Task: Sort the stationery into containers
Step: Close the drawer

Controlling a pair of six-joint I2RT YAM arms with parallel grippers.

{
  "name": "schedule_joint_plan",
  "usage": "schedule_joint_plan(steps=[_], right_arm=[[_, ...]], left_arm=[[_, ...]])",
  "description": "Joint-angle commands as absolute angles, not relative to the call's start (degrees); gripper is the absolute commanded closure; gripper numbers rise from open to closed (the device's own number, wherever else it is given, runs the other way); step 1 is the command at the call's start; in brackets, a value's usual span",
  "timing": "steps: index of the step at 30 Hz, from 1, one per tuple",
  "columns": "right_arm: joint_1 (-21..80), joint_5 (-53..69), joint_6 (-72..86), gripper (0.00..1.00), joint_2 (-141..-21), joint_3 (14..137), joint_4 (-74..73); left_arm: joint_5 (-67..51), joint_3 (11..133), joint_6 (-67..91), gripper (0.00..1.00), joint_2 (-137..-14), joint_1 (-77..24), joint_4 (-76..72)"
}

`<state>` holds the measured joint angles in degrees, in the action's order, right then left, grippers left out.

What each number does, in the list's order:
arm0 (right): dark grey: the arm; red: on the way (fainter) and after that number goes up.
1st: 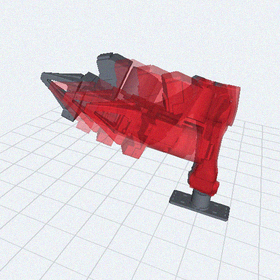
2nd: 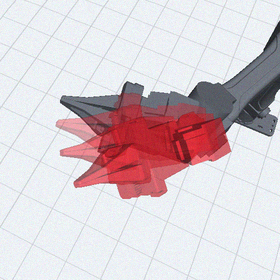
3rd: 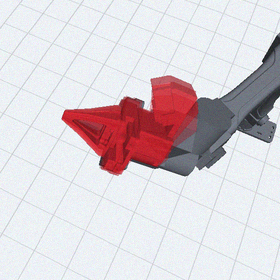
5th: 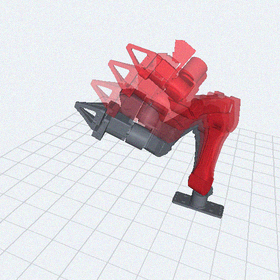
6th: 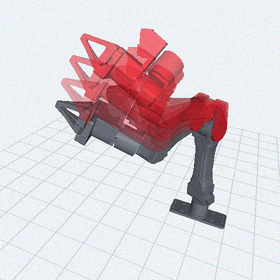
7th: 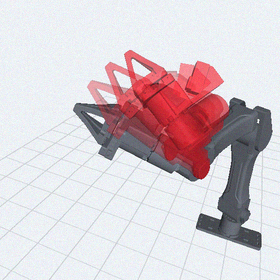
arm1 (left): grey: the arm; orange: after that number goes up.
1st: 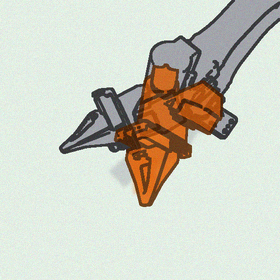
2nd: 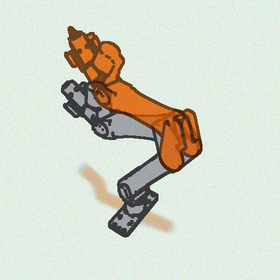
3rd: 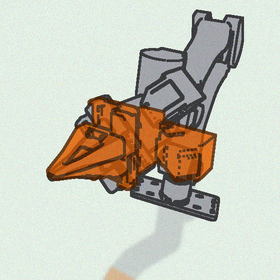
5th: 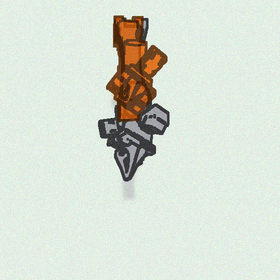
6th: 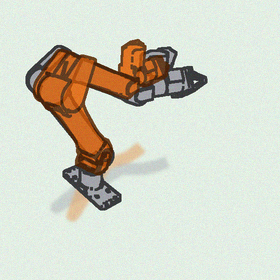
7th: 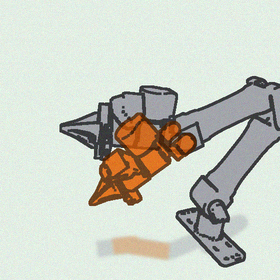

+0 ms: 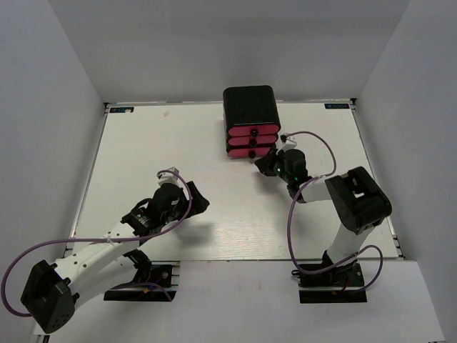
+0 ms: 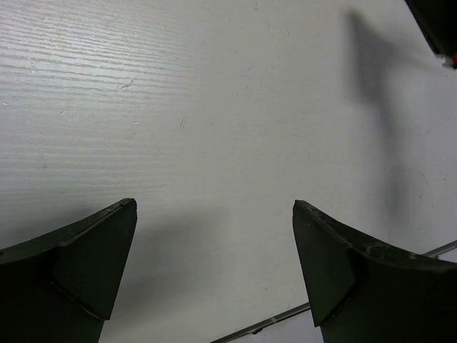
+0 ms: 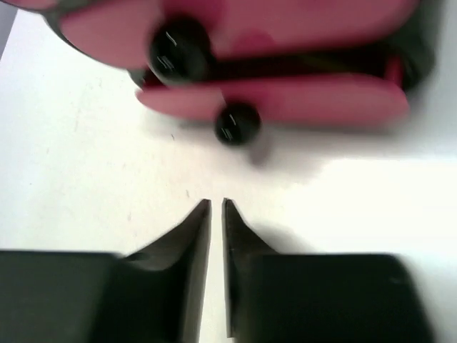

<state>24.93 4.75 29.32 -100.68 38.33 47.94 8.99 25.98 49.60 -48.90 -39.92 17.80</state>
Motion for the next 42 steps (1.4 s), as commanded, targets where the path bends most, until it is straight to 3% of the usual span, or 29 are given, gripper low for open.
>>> schedule_joint_plan(steps=[1,3,29,32,33,38,42], right_arm=[[24.0,3.5,31.8,0.86,-96.1,34.1,49.3],[23.1,2.7,32.2,1.00,-95.1,32.3,49.3],[18.6,-2.5,38.8,1.00,-107.5,45.7,44.7],[18.5,-2.9,38.8,0.93,-108.4,46.8,44.3],[18.5,-2.9,38.8,0.84,-108.5,47.1,44.1],[18.7,-3.0,38.5,0.75,-109.4,47.7,43.9],[18.7,-2.5,38.9,0.61,-109.3,48.2,44.0]], left_arm=[[9.2,26.9,49.8,0.00,-48.2,-40.2,18.0],[8.7,26.9,50.4,0.00,-48.2,-40.2,17.5],[8.2,27.9,50.4,0.00,-51.3,-40.2,17.5],[8.2,27.9,50.4,0.00,-51.3,-40.2,17.5],[8.2,27.9,50.4,0.00,-51.3,-40.2,17.5],[8.2,27.9,50.4,0.00,-50.8,-40.2,18.0],[8.2,27.9,50.4,0.00,-50.8,-40.2,18.0]])
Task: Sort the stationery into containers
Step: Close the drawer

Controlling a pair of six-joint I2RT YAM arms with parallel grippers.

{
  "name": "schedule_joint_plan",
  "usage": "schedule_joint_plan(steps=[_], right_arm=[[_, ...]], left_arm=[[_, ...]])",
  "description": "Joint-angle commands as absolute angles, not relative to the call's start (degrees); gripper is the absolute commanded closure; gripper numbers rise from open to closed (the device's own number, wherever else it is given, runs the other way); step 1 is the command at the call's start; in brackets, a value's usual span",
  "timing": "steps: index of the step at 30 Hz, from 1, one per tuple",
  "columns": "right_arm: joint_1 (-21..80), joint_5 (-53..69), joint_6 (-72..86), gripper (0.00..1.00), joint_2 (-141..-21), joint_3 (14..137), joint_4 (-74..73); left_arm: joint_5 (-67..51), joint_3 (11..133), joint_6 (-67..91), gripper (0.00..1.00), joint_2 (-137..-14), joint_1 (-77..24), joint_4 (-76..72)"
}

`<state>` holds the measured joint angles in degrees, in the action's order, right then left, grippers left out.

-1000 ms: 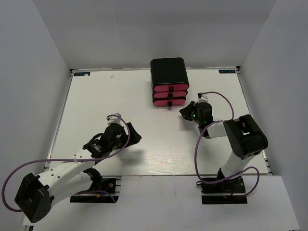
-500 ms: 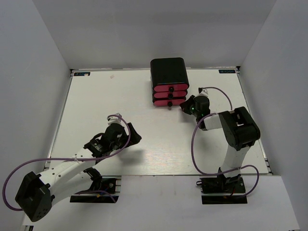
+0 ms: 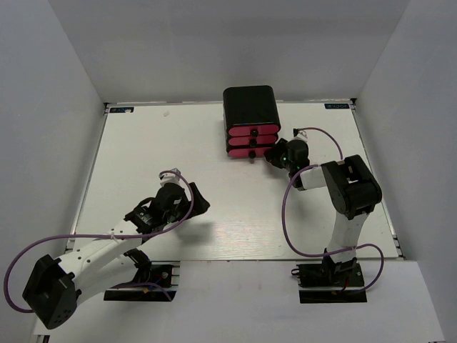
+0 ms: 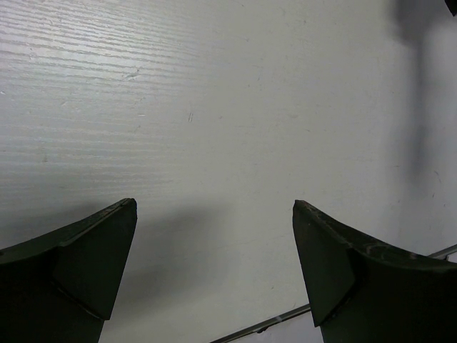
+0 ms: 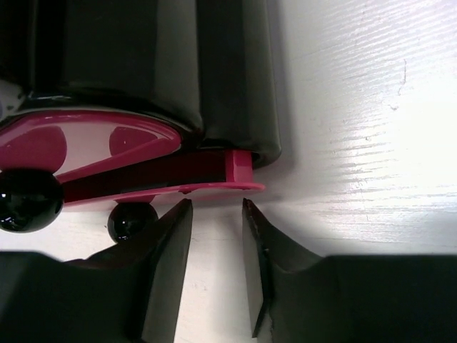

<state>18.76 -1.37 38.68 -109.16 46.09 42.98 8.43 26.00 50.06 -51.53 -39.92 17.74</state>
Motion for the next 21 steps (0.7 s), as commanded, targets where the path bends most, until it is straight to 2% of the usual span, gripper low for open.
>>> schedule_joint_plan(steps=[1,5,21], right_arm=[[18.7,-2.5,38.8,0.59,-109.4,48.2,43.9],[18.7,-2.5,39.5,0.53,-109.4,48.4,43.8],[18.6,-4.2,43.6,0.52,-110.4,50.5,41.8]], left_arm=[[8.2,27.9,50.4,0.00,-50.8,-40.2,18.0],[8.2,27.9,50.4,0.00,-50.8,-40.2,18.0],[8.2,27.9,50.4,0.00,-50.8,-40.2,18.0]])
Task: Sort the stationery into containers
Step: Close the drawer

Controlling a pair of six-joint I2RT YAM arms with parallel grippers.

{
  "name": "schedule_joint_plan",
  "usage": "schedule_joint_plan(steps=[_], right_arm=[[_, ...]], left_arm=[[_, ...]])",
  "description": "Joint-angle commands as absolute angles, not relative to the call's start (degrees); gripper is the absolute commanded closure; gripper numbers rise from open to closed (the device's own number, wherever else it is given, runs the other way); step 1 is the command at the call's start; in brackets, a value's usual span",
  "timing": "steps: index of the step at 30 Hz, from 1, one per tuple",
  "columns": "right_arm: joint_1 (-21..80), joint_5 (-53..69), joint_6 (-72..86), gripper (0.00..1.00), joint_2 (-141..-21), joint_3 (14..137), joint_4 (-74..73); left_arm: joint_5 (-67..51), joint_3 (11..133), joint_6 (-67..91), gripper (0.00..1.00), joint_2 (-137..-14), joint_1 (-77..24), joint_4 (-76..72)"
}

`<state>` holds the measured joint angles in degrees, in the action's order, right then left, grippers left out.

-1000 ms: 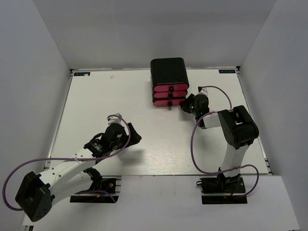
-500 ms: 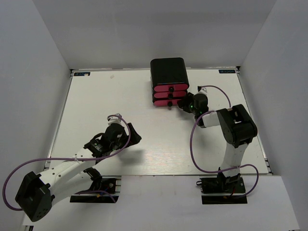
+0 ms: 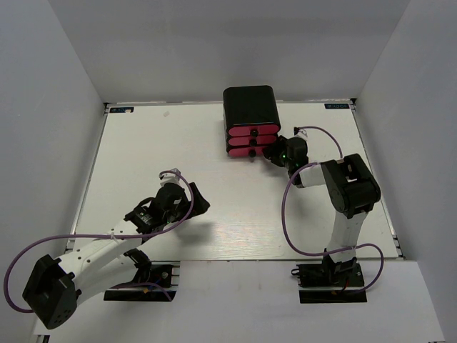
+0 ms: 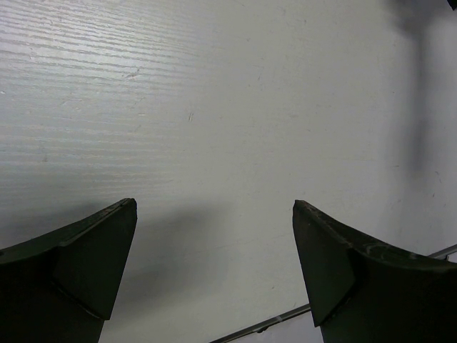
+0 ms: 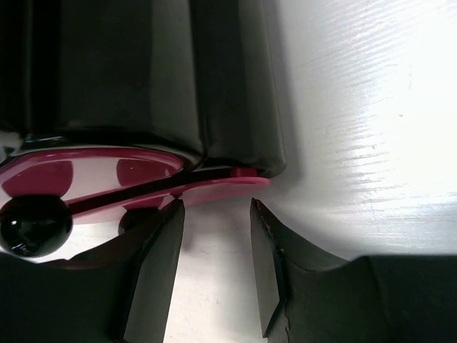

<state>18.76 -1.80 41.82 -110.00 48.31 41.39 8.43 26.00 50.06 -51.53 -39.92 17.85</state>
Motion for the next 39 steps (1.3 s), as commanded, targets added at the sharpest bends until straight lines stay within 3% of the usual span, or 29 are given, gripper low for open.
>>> schedule_joint_plan(steps=[1,11,17,18,20,21,28,34,39], right_arm=[[18.8,-4.8,44.2,0.52,-110.4,50.7,41.4],[18.7,-5.1,44.8,0.50,-110.5,51.5,40.7],[18.3,-0.5,41.9,0.49,-106.3,45.5,41.5],[18.2,2.1,40.8,0.45,-103.5,44.4,41.5],[17.9,5.0,37.7,0.18,-100.1,40.2,41.5],[17.9,7.2,34.4,0.10,-97.5,39.2,40.6],[18.5,14.3,9.9,0.10,-81.2,38.4,19.3],[17.9,3.5,2.3,0.10,-72.3,42.1,2.6],[18.0,-0.9,-1.8,0.10,-65.2,42.4,0.1]], left_arm=[[8.2,27.9,50.4,0.00,-50.8,-40.2,18.0],[8.2,27.9,50.4,0.00,-50.8,-40.7,18.0],[8.2,27.9,49.7,0.00,-49.7,-40.7,18.0],[8.2,27.9,49.2,0.00,-49.1,-40.7,18.0],[8.2,27.9,48.7,0.00,-48.3,-40.7,18.0],[8.2,27.9,48.7,0.00,-47.6,-40.7,17.5],[7.6,29.5,45.8,0.00,-45.9,-40.7,16.3],[7.6,31.2,42.8,0.00,-44.6,-40.7,15.3],[7.1,31.2,41.7,0.00,-44.6,-40.7,14.2]])
